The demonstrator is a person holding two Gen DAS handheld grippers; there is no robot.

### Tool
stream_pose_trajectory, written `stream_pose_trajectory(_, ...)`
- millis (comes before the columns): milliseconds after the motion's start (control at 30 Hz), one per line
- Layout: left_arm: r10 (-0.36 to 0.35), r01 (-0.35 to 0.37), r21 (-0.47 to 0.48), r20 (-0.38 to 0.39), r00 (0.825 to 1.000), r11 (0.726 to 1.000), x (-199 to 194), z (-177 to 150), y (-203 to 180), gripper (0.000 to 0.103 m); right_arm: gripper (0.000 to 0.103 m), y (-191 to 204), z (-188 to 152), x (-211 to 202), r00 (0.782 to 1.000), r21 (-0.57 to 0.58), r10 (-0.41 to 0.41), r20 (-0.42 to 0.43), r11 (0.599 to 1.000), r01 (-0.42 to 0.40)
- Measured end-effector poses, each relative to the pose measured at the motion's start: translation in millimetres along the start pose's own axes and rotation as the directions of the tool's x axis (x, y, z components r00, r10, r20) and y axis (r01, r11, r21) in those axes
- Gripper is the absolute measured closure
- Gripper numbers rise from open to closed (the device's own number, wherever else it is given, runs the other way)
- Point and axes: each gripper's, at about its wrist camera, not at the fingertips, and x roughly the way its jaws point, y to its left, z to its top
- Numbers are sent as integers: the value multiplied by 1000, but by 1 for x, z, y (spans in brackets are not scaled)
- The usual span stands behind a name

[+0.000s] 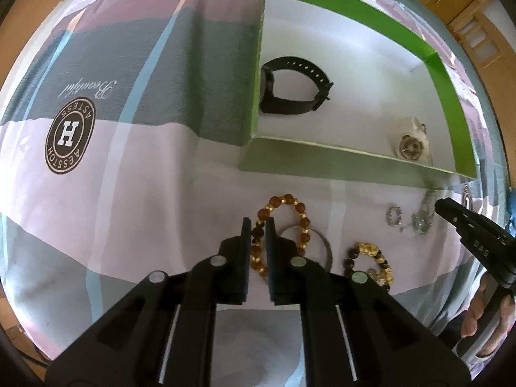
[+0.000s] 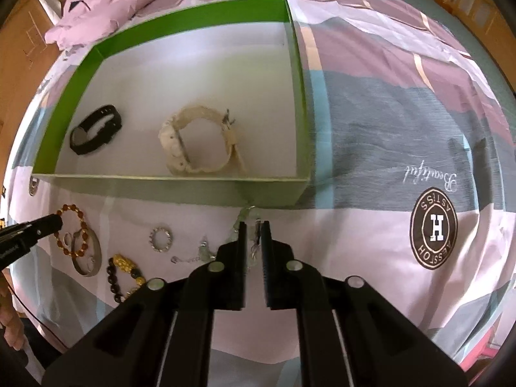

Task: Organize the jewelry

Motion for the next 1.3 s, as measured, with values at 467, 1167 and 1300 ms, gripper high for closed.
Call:
stream_pose_trajectory(467, 19, -20, -18, -15, 1000, 1000, 11, 4, -1, 79, 71, -2, -7, 7, 999, 12, -2, -45, 1000, 3)
stream_pose_trajectory(1167, 27, -27, 16, -12, 1000, 1000, 35, 17, -41, 60, 48, 26, -19, 20, 998, -46, -20, -63, 999, 17)
stream_pose_trajectory(1300, 21, -22, -23, -28, 999, 999, 35, 18, -29, 66, 48, 30, -23, 20, 998, -45, -22, -60, 999, 19)
